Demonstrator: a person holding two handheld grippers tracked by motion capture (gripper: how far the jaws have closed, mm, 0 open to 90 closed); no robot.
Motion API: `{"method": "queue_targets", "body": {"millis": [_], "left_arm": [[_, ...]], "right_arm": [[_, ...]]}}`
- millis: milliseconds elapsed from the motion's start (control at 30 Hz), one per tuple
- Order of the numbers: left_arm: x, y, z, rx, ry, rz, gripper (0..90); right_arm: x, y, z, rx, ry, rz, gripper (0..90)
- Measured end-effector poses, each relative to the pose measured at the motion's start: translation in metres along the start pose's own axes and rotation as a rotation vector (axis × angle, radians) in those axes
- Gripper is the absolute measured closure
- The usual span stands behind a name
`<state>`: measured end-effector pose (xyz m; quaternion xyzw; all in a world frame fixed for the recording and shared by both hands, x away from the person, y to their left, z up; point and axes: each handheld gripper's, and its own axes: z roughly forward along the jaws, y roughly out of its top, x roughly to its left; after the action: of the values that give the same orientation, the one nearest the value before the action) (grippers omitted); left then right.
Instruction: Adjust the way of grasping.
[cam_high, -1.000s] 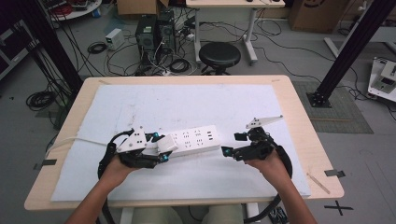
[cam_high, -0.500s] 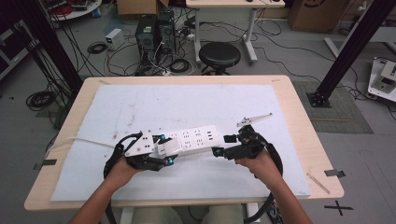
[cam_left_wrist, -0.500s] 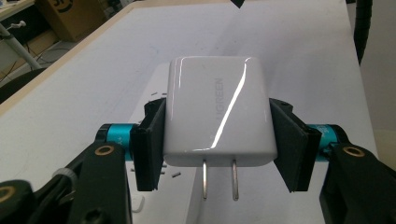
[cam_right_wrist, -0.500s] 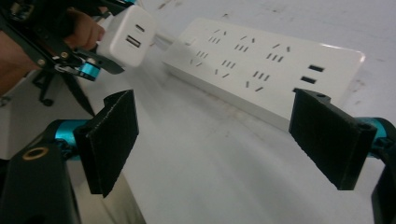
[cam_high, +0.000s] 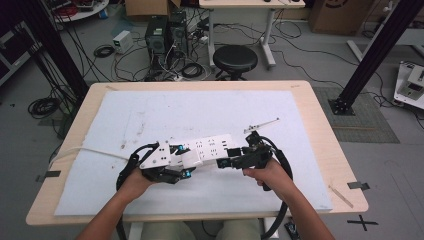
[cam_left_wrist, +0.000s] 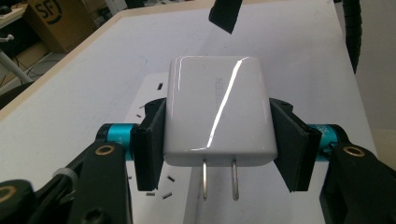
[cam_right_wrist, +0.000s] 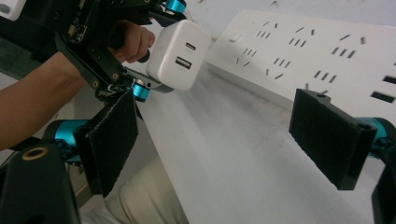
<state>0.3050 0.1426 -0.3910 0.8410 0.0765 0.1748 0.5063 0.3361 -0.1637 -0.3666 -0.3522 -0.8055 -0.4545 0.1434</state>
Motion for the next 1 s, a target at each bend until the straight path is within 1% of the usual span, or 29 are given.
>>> {"method": "queue_targets", "body": {"millis": [167,233,300,333,500,567,600,667,733,800,867,900,933,967,1000], "left_arm": [[-0.003,0.003,0.007,0.007,-0.012,0.02,42.6],[-0.004,0.005,0.008,0.007,-0.009,0.018,42.6],[-0.005,0.006,0.011,0.002,-0.009,0.016,42.6],[-0.005,0.007,0.012,0.005,-0.014,0.019,42.5],[-0.01,0.01,0.018,0.009,-0.027,0.041,42.5],[-0.011,0.011,0.019,0.003,-0.028,0.045,42.6],[-0.011,0.011,0.02,-0.001,-0.028,0.053,42.6],[-0.012,0.012,0.021,-0.009,-0.03,0.05,42.6],[-0.013,0.013,0.022,-0.009,-0.03,0.052,42.5],[-0.013,0.014,0.023,-0.013,-0.032,0.052,42.5],[-0.013,0.014,0.024,-0.017,-0.033,0.054,42.5],[-0.014,0.015,0.025,-0.02,-0.035,0.055,42.5],[-0.015,0.015,0.026,-0.021,-0.036,0.054,42.5],[-0.015,0.016,0.026,-0.023,-0.039,0.055,42.5],[-0.015,0.016,0.026,-0.022,-0.04,0.058,42.5]], "right_arm": [[0.0,0.005,0.008,0.03,0.033,0.028,16.0],[-0.001,0.007,0.012,0.041,0.053,0.039,16.0],[-0.001,0.008,0.013,0.05,0.068,0.061,16.0],[-0.001,0.008,0.014,0.049,0.072,0.056,16.0],[-0.002,0.009,0.016,0.066,0.088,0.073,16.0],[-0.002,0.009,0.017,0.072,0.098,0.096,16.0],[-0.003,0.009,0.018,0.07,0.114,0.11,16.0],[-0.005,0.009,0.019,0.072,0.13,0.131,16.0],[-0.005,0.01,0.02,0.075,0.134,0.136,16.0],[-0.007,0.01,0.022,0.08,0.141,0.157,17.2],[-0.008,0.01,0.023,0.079,0.149,0.158,17.4],[-0.009,0.01,0.026,0.089,0.155,0.184,17.5],[-0.009,0.01,0.027,0.083,0.153,0.185,17.6],[-0.009,0.01,0.029,0.087,0.156,0.196,18.9],[-0.01,0.01,0.03,0.093,0.162,0.198,22.1]]}}
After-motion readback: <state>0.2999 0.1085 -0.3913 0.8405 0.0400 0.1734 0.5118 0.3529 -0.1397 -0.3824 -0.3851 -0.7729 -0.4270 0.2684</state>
